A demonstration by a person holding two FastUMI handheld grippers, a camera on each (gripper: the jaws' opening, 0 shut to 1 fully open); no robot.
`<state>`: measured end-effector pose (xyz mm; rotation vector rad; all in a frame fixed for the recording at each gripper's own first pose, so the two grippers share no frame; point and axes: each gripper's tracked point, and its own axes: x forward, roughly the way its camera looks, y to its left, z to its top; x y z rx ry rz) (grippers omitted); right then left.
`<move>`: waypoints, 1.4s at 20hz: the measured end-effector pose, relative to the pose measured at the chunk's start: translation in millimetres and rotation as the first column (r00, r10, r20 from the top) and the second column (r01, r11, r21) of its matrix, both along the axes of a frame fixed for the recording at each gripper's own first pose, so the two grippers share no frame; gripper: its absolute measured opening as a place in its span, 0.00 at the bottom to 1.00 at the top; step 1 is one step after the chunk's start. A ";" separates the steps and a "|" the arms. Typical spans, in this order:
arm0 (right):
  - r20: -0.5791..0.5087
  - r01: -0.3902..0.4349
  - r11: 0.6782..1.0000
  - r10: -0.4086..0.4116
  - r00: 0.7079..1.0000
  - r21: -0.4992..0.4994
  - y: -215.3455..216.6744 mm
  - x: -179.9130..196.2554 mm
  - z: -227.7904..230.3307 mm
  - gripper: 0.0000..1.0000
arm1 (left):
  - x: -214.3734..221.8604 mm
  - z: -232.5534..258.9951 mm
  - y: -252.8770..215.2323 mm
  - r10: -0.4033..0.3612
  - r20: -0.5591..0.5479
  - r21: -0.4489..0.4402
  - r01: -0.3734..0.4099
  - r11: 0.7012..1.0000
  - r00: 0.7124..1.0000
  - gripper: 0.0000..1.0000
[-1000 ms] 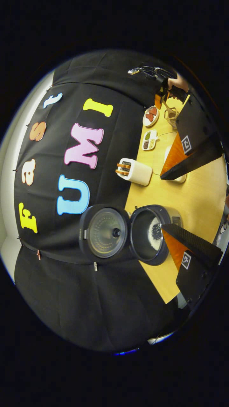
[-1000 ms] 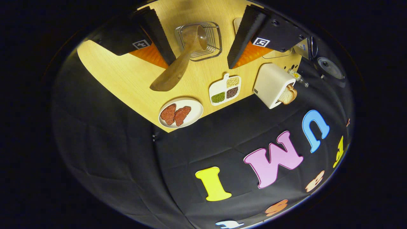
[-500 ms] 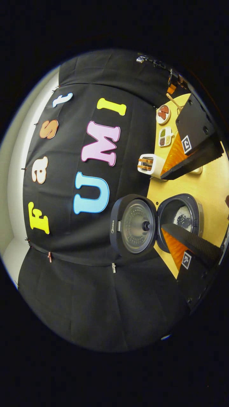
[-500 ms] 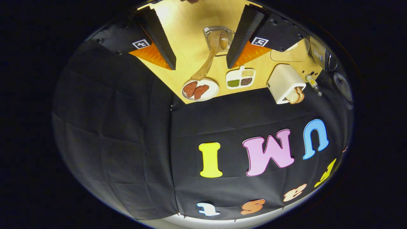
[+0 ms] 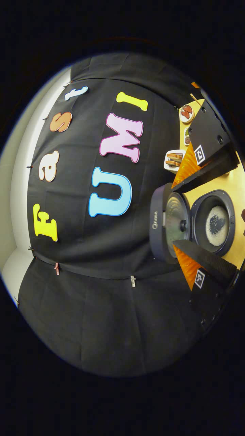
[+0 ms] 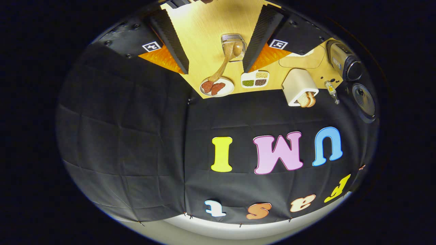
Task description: Close the left gripper, press the button to open the rice cooker; take a wooden spoon from the chopstick holder with the right hand, scoop a spoonful of rice and pour it into the rice cooker, then put the wooden spoon back into the chopstick holder.
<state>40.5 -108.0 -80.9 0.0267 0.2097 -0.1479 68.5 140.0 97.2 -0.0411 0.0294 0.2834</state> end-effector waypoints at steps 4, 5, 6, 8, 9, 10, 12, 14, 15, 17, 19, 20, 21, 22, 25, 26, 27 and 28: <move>0.027 0.007 1.000 -0.006 1.000 -0.008 14.7 -20.0 10.4 0.98 | 27.1 30.1 13.1 -0.012 0.022 0.032 0.011 0.999 1.000 0.95; 0.028 0.005 1.000 -0.005 1.000 -0.001 19.3 -24.8 11.5 0.98 | 34.7 37.2 14.4 -0.023 0.027 0.025 0.022 0.999 0.999 0.95; 0.032 0.007 1.000 -0.007 0.999 0.004 21.5 -28.8 14.1 0.98 | 42.6 43.5 16.2 -0.028 0.029 0.023 0.028 0.999 0.999 0.95; 0.040 0.007 1.000 -0.007 0.999 0.012 27.9 -35.0 17.8 0.99 | 57.8 52.7 25.6 -0.031 0.022 0.035 0.030 0.999 0.999 0.95; 0.040 0.005 1.000 -0.006 0.999 0.018 32.3 -38.0 18.0 0.98 | 66.3 54.5 30.4 -0.029 0.010 0.038 0.029 0.999 1.000 0.95; 0.040 0.004 1.000 -0.005 0.999 0.025 36.2 -41.9 19.4 0.98 | 74.7 54.6 33.3 -0.038 0.000 0.037 0.038 0.999 0.999 0.95; 0.048 0.003 1.000 -0.005 0.999 0.031 41.8 -47.3 22.5 0.98 | 93.2 54.0 43.9 -0.038 -0.010 0.050 0.038 0.998 0.999 0.95; 0.054 0.002 1.000 -0.004 0.999 0.031 45.4 -53.1 23.3 0.98 | 102.8 39.4 55.4 -0.020 -0.060 0.051 0.023 0.998 0.998 0.95; 0.054 -0.002 1.000 0.000 0.999 0.031 47.8 -55.3 22.7 0.99 | 107.4 33.6 57.0 -0.017 -0.077 0.034 0.020 0.999 0.997 0.95; 0.043 -0.014 0.999 0.013 0.999 0.029 51.4 -59.0 17.8 0.98 | 113.4 21.5 57.6 -0.018 -0.109 -0.008 0.017 1.000 0.994 0.95; 0.029 -0.028 0.999 0.027 0.999 0.021 51.5 -60.7 10.9 0.98 | 112.6 6.9 61.0 -0.007 -0.137 -0.029 0.003 1.000 0.991 0.95; 0.017 -0.034 0.999 0.034 0.999 0.018 50.7 -61.6 6.0 0.98 | 110.3 4.3 60.9 -0.003 -0.138 -0.029 -0.001 1.000 0.990 0.96; 0.003 -0.040 0.999 0.040 0.999 0.017 49.8 -63.3 0.3 0.98 | 108.1 1.8 59.1 0.000 -0.142 -0.025 -0.004 1.000 0.990 0.96; -0.007 -0.048 0.999 0.048 0.999 0.018 49.0 -63.4 -2.7 0.98 | 104.5 0.1 57.8 0.004 -0.152 -0.019 -0.007 1.000 0.988 0.98; -0.018 -0.060 0.998 0.060 0.998 0.017 44.4 -58.9 -6.7 0.98 | 89.0 -10.9 50.0 0.029 -0.191 -0.031 -0.035 0.999 0.981 0.98; -0.020 -0.064 0.998 0.064 0.998 0.020 43.4 -57.0 -7.4 0.98 | 83.1 -15.8 47.0 0.034 -0.204 -0.034 -0.042 0.999 0.978 0.98; -0.020 -0.070 0.997 0.071 0.997 0.025 43.9 -54.5 -7.9 0.98 | 75.2 -20.7 43.5 0.039 -0.221 -0.034 -0.047 0.998 0.974 0.98; -0.019 -0.078 0.997 0.078 0.997 0.028 44.8 -52.9 -7.0 0.98 | 66.7 -30.6 39.0 0.043 -0.241 -0.036 -0.053 0.998 0.970 0.99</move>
